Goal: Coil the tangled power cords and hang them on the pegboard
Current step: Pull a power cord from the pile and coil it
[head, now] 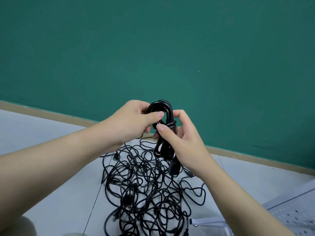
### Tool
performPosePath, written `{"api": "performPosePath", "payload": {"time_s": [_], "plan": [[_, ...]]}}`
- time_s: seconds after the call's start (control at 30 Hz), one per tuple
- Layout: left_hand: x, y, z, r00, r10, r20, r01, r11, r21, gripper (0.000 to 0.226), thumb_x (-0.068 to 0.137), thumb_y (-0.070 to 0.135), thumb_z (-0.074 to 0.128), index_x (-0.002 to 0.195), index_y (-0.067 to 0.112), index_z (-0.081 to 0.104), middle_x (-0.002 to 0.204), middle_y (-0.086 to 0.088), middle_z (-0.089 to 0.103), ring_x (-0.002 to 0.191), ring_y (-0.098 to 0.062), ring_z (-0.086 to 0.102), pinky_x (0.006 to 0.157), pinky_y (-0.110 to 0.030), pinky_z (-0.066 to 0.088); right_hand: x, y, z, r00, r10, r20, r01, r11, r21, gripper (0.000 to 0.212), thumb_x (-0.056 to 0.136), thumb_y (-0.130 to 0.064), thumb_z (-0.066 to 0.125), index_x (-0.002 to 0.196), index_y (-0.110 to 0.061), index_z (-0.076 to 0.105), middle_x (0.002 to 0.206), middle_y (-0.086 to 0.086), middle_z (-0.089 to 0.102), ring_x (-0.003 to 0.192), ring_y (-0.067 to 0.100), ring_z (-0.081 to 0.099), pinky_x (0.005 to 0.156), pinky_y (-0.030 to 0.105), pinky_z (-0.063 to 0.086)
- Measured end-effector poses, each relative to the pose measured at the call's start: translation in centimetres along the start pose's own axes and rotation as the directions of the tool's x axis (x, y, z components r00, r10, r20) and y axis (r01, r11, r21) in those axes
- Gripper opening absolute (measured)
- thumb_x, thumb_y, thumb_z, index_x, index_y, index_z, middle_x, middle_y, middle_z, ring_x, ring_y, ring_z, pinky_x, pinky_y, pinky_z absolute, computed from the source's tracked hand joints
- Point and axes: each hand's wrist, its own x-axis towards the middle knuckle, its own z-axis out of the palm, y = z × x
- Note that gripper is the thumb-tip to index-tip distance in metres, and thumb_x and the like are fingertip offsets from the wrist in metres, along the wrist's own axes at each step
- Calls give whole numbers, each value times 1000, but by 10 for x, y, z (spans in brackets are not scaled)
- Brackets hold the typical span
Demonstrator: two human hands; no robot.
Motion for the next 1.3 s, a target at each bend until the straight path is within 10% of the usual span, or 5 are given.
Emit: {"api": "performPosePath", "payload": {"time_s": [0.37, 0.67, 0.87, 1.03, 1.3], "plan": [[28, -18, 8, 999, -51, -12, 46, 954, -295, 17, 99, 23, 65, 96, 11, 77, 72, -7, 45, 61, -15, 39, 64, -32, 28, 25, 19, -15, 990, 140, -33, -137, 988, 67, 32, 99, -29, 69, 120, -16, 49, 82, 6, 65, 70, 23, 54, 60, 34, 46], [57, -1, 51, 824, -394, 407, 566, 595, -571, 33, 97, 38, 62, 93, 6, 62, 82, -6, 65, 45, -8, 26, 44, -19, 23, -3, 32, -56, 969, 210, -127, -224, 969, -108, 24, 79, -49, 69, 97, -34, 64, 72, -10, 59, 68, 16, 50, 68, 36, 41], [58, 13, 77, 733, -407, 545, 656, 633, -410, 29, 97, 32, 66, 82, 9, 56, 63, -2, 57, 59, -9, 10, 47, -18, 17, -31, 19, -69, 971, 184, -151, -222, 929, -296, 21, 85, -28, 73, 103, -21, 67, 82, -6, 66, 75, 5, 56, 71, 32, 47], [61, 6, 90, 832, -342, 437, 505, 794, -339, 18, 99, 27, 64, 88, 12, 63, 69, -2, 58, 47, -8, 28, 46, -20, 22, -50, 12, -80, 955, 239, -178, -284, 910, -300, 18, 92, -11, 70, 97, -29, 67, 75, -25, 62, 70, -5, 54, 72, 14, 42], [63, 2, 113, 823, -375, 426, 544, 735, -404, 28, 104, 30, 59, 117, 6, 62, 57, 1, 49, 48, -9, 38, 43, -19, 33, -77, 5, -88, 946, 275, -170, -310, 922, -233, 19, 93, -11, 70, 99, -29, 69, 80, -25, 66, 75, -5, 57, 74, 13, 42]]}}
